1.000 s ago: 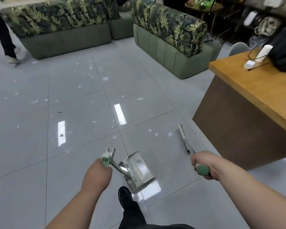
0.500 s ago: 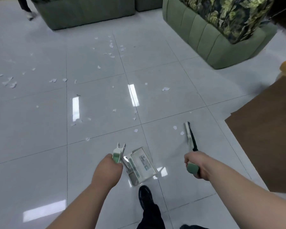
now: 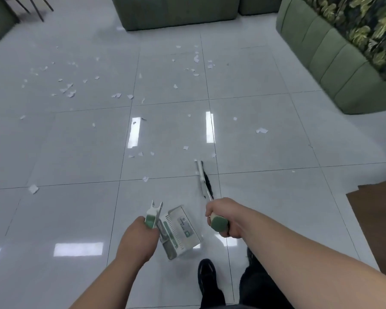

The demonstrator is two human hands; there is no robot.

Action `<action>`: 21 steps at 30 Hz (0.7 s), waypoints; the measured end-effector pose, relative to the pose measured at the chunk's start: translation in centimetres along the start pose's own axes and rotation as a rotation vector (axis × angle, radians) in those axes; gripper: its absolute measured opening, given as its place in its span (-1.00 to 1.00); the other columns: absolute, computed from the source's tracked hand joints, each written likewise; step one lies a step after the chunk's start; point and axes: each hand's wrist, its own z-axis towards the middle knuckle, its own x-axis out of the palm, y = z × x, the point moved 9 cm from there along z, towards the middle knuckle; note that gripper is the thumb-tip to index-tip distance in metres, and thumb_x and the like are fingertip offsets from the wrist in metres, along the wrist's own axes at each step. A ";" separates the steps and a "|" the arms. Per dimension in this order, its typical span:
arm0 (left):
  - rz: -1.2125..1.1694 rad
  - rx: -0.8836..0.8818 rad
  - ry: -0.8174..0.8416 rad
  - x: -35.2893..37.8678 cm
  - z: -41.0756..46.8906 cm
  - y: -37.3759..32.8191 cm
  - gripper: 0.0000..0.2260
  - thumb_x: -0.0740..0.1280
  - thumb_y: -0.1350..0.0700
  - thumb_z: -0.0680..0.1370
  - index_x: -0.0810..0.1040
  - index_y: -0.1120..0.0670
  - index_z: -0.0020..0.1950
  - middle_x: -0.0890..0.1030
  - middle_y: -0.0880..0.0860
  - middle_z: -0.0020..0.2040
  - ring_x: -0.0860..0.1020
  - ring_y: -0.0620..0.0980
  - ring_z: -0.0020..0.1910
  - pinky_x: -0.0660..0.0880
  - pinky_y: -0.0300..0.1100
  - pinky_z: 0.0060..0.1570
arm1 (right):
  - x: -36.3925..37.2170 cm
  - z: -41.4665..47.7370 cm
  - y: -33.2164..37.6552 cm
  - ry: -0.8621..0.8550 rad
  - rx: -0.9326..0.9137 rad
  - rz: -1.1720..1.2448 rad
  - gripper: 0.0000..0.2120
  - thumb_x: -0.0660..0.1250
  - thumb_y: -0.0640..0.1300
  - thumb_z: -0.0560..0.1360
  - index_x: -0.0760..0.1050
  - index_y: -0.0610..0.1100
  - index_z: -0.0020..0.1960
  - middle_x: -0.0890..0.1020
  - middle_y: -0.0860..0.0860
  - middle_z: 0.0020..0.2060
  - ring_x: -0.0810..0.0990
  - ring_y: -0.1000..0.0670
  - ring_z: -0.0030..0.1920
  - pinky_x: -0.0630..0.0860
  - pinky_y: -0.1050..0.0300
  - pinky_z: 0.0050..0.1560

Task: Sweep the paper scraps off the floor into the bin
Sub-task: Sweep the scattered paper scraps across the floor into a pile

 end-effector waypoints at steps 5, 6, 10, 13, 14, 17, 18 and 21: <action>-0.034 -0.062 -0.017 0.1 0.2 -1.3 -0.92 0.18 0.19 0.52 0.46 0.12 -0.07 0.49 0.09 -0.33 0.43 0.07 -0.51 0.33 -0.28 -0.52 | -1.7 -0.2 3.3 0.074 -0.007 0.058 -0.82 0.28 -0.28 0.41 0.44 -0.10 -0.01 0.55 -0.08 -0.41 0.42 0.02 -0.58 0.23 0.31 -0.50; -0.035 -0.069 -0.021 0.3 0.2 -2.0 -0.92 0.18 0.19 0.52 0.46 0.13 -0.06 0.49 0.09 -0.34 0.43 0.08 -0.51 0.33 -0.28 -0.52 | -2.8 -0.3 3.9 0.075 -0.007 0.068 -0.83 0.28 -0.28 0.41 0.44 -0.11 -0.02 0.54 -0.08 -0.43 0.39 0.02 -0.59 0.21 0.30 -0.50; -0.056 -0.065 -0.025 2.0 0.8 -6.9 -0.92 0.18 0.18 0.52 0.44 0.16 -0.11 0.44 0.08 -0.40 0.37 0.06 -0.55 0.30 -0.29 -0.54 | -8.7 -1.6 6.5 0.054 -0.033 0.076 -0.85 0.29 -0.29 0.41 0.46 -0.12 -0.05 0.54 -0.10 -0.43 0.37 0.00 -0.58 0.21 0.32 -0.53; -0.026 -0.036 -0.013 4.5 1.4 -12.3 -0.89 0.18 0.18 0.52 0.48 0.17 -0.07 0.47 0.10 -0.37 0.40 0.08 -0.52 0.31 -0.27 -0.53 | -15.2 -3.1 8.0 -0.015 -0.059 0.014 -0.88 0.31 -0.30 0.39 0.48 -0.15 -0.10 0.56 -0.11 -0.42 0.38 -0.01 -0.58 0.23 0.31 -0.50; -0.011 -0.023 -0.010 5.4 1.6 -14.3 -0.89 0.18 0.18 0.53 0.48 0.16 -0.06 0.49 0.10 -0.36 0.41 0.08 -0.52 0.32 -0.27 -0.52 | -17.6 -3.5 8.4 -0.041 -0.071 -0.007 -0.90 0.31 -0.30 0.39 0.49 -0.16 -0.11 0.56 -0.11 -0.42 0.39 -0.02 -0.58 0.24 0.30 -0.49; 0.042 0.030 0.003 8.1 2.1 -20.4 -0.88 0.17 0.16 0.54 0.48 0.15 -0.05 0.52 0.10 -0.34 0.43 0.09 -0.53 0.33 -0.26 -0.49 | -25.3 -4.6 9.2 -0.125 -0.103 -0.043 -0.94 0.31 -0.30 0.40 0.51 -0.18 -0.15 0.55 -0.11 -0.41 0.40 -0.03 -0.51 0.25 0.28 -0.43; 0.067 0.045 0.008 9.0 2.2 -22.4 -0.88 0.17 0.15 0.55 0.47 0.14 -0.05 0.53 0.10 -0.33 0.45 0.09 -0.53 0.34 -0.26 -0.49 | -28.0 -4.9 9.3 -0.155 -0.108 -0.046 -0.94 0.30 -0.30 0.40 0.51 -0.17 -0.17 0.55 -0.11 -0.41 0.40 -0.04 -0.48 0.24 0.27 -0.41; 0.127 0.074 0.022 11.4 2.7 -27.6 -0.90 0.16 0.18 0.52 0.47 0.11 -0.05 0.57 0.11 -0.30 0.51 0.11 -0.48 0.40 -0.24 -0.46 | -36.0 -5.1 9.3 -0.249 -0.111 -0.056 -0.93 0.30 -0.30 0.42 0.50 -0.16 -0.20 0.55 -0.10 -0.41 0.42 -0.05 -0.44 0.26 0.25 -0.37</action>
